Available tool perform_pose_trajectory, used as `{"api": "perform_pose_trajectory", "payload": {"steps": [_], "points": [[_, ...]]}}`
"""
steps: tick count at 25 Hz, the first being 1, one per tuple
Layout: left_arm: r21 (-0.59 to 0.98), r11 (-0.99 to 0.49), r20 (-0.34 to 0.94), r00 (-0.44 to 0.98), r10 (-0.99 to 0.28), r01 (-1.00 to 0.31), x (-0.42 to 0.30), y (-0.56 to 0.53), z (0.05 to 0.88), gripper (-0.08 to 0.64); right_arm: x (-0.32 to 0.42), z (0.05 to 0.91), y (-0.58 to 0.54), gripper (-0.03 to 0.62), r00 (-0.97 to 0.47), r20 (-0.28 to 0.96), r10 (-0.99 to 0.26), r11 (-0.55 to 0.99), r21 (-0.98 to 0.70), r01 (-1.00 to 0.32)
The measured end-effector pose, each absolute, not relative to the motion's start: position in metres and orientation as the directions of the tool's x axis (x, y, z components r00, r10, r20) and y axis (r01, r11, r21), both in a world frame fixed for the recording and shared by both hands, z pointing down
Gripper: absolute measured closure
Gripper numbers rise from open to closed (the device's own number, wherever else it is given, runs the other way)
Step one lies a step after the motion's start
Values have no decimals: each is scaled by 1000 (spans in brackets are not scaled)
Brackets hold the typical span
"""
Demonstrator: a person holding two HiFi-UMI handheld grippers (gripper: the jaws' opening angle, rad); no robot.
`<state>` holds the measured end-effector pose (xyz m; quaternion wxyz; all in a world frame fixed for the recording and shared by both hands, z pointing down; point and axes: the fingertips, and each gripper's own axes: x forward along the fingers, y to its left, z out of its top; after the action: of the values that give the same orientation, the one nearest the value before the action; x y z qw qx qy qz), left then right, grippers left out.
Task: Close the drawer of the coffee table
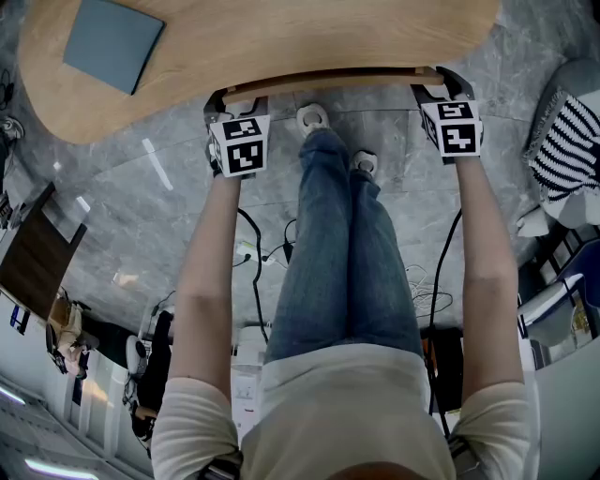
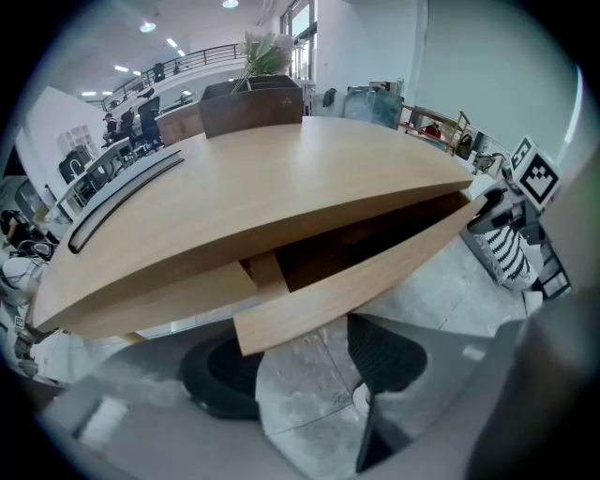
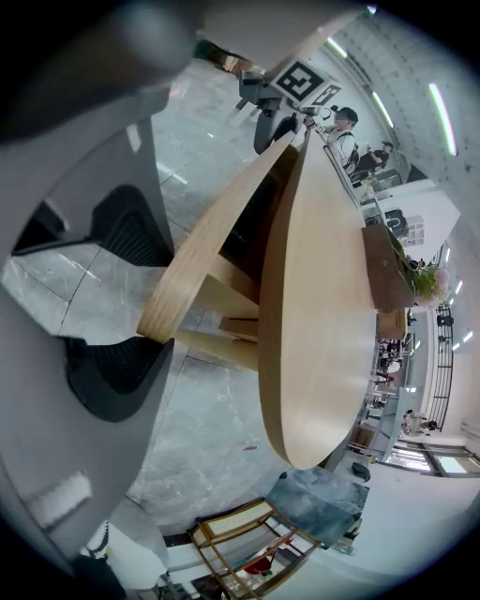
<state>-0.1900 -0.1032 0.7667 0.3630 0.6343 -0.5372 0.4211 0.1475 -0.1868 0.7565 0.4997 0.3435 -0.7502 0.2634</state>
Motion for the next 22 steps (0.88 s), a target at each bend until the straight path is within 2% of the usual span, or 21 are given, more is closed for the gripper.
{"api": "perform_pose_trajectory", "payload": {"steps": [22], "points": [[21, -88, 906, 56, -420, -996, -199, -135, 764, 282, 138, 756, -220, 354, -264, 925, -274, 622, -39, -782]]}}
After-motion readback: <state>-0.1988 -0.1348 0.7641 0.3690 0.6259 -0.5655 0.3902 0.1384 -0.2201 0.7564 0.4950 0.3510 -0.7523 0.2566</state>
